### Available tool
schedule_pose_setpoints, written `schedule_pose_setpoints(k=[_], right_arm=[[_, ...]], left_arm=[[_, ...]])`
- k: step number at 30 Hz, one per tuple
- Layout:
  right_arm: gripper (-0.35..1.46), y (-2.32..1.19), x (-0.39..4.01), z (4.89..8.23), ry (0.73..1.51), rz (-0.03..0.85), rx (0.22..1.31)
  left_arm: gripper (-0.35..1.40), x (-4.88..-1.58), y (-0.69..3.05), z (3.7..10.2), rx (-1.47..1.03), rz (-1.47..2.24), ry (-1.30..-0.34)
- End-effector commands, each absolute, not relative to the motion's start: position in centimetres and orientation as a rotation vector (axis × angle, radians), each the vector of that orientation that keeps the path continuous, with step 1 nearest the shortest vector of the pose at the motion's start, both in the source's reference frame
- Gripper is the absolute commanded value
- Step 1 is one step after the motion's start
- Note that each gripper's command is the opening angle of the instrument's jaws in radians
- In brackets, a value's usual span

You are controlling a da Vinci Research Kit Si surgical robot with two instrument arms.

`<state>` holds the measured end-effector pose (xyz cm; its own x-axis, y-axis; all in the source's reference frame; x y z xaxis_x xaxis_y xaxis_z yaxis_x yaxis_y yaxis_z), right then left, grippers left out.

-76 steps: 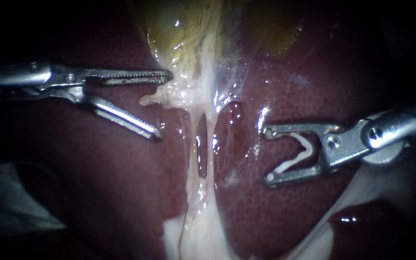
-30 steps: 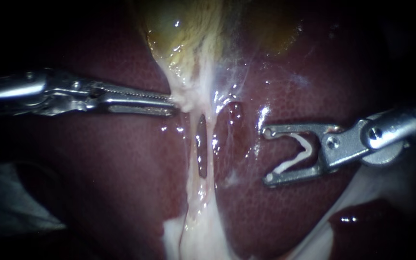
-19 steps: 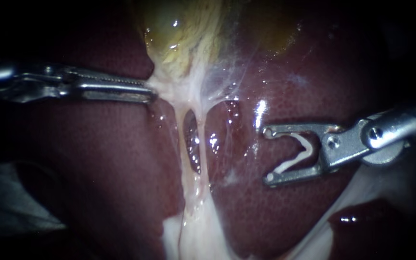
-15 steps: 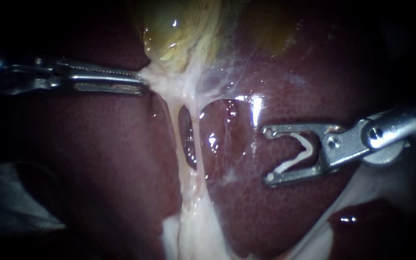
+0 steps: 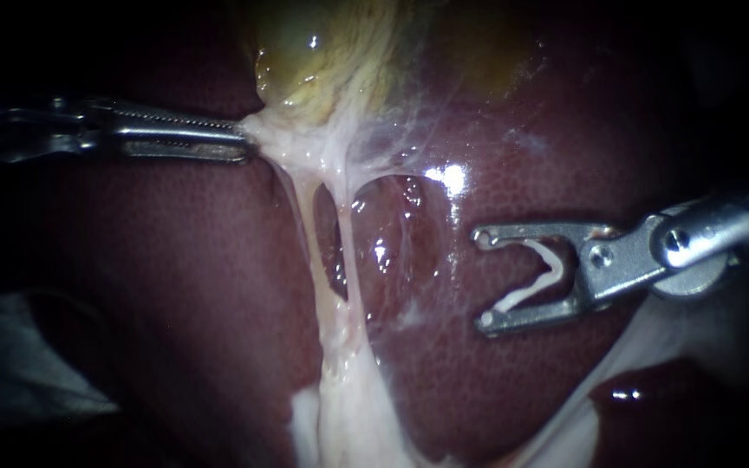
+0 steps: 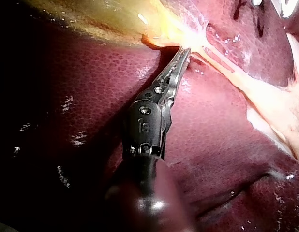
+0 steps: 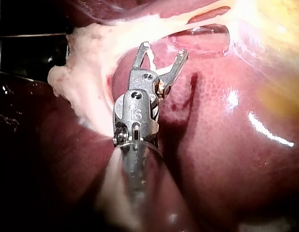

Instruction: Grabbing gallbladder

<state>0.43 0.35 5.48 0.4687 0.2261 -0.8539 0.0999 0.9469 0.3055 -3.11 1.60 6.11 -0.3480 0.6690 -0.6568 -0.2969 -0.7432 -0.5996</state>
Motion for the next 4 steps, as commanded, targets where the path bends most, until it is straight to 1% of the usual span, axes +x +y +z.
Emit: schedule_pose_setpoints(k=[1, 4], right_arm=[[0.49, 0.35, 0.43, 5.48, 1.086, 0.079, 0.335], [0.49, 0.35, 0.43, 5.48, 1.086, 0.079, 0.335]], left_arm=[[-0.35, -3.11, 1.60, 6.11, -1.283, 2.116, -0.509], [-0.35, -3.13, 1.59, 6.12, -1.282, 2.116, -0.506]])
